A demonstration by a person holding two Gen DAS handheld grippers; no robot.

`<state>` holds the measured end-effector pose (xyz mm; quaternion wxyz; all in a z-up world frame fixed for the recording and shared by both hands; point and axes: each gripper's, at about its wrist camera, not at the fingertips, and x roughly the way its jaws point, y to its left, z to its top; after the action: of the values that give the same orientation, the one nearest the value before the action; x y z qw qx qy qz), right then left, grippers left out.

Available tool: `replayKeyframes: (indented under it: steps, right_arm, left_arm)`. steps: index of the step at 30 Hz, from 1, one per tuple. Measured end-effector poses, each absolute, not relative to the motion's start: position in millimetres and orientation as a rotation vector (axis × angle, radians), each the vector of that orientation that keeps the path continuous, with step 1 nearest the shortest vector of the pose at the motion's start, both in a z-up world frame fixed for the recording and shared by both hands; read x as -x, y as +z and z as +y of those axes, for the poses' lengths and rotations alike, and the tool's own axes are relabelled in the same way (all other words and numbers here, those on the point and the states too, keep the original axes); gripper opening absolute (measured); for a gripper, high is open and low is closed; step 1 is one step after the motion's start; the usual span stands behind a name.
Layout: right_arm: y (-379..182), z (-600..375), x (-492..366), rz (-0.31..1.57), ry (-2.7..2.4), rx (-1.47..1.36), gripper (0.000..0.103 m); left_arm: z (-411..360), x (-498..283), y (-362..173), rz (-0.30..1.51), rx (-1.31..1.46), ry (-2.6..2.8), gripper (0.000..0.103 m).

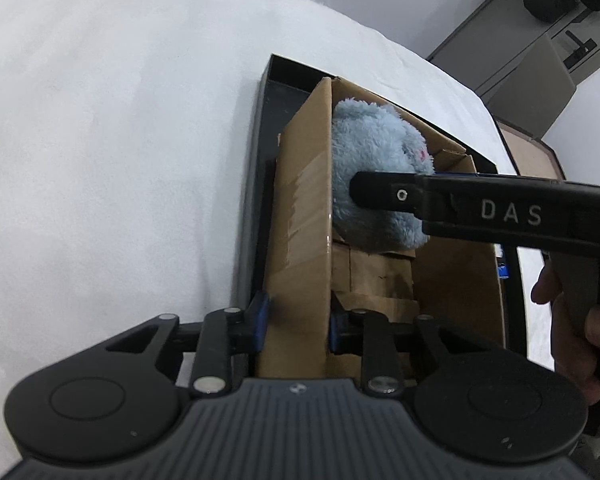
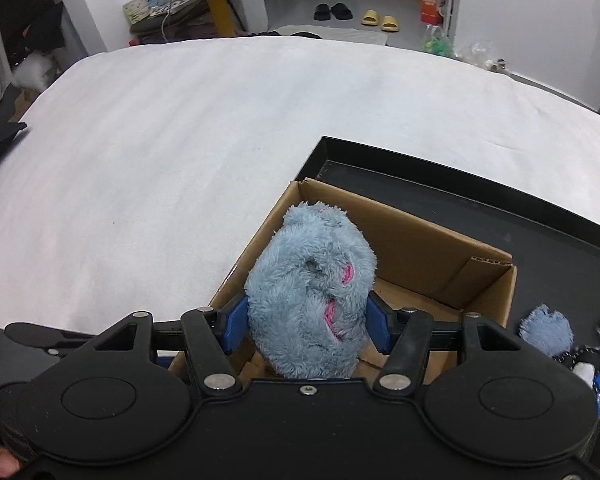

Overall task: Organize soft objects
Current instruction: 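Lift the plush mouse with the right gripper and carry it over the box, then lower the plush mouse into the box and open the right gripper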

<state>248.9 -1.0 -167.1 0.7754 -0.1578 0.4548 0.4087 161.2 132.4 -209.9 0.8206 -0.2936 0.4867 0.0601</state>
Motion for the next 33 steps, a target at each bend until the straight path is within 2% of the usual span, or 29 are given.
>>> replayKeyframes:
  steps: [13,15,22,29,33]
  right_arm:
    - [-166,5,-252,0.962,0.879,0.352,0.058]
    - [-169,7,-251,0.967,0.884,0.361,0.063]
    - [-169,-7,-257,1.002,0.877,0.299,0.064]
    - [-154,-39,-251,1.0,0.857,0.256,0.064]
    - [-146,-59,-249,0.991,0.836,0.231,0.064]
  left_arm:
    - [126,-157,-207,1.019,0.619,0.16,0.027]
    - [126,-157,-207,1.024,0.626,0.146,0.027]
    - [122,-157,-203,1.026,0.599,0.149,0.03]
    - [119,-158,-196,1.016,0.551,0.176,0.038]
    - [115,-159,-190,1.006,0.528,0.18,0.047]
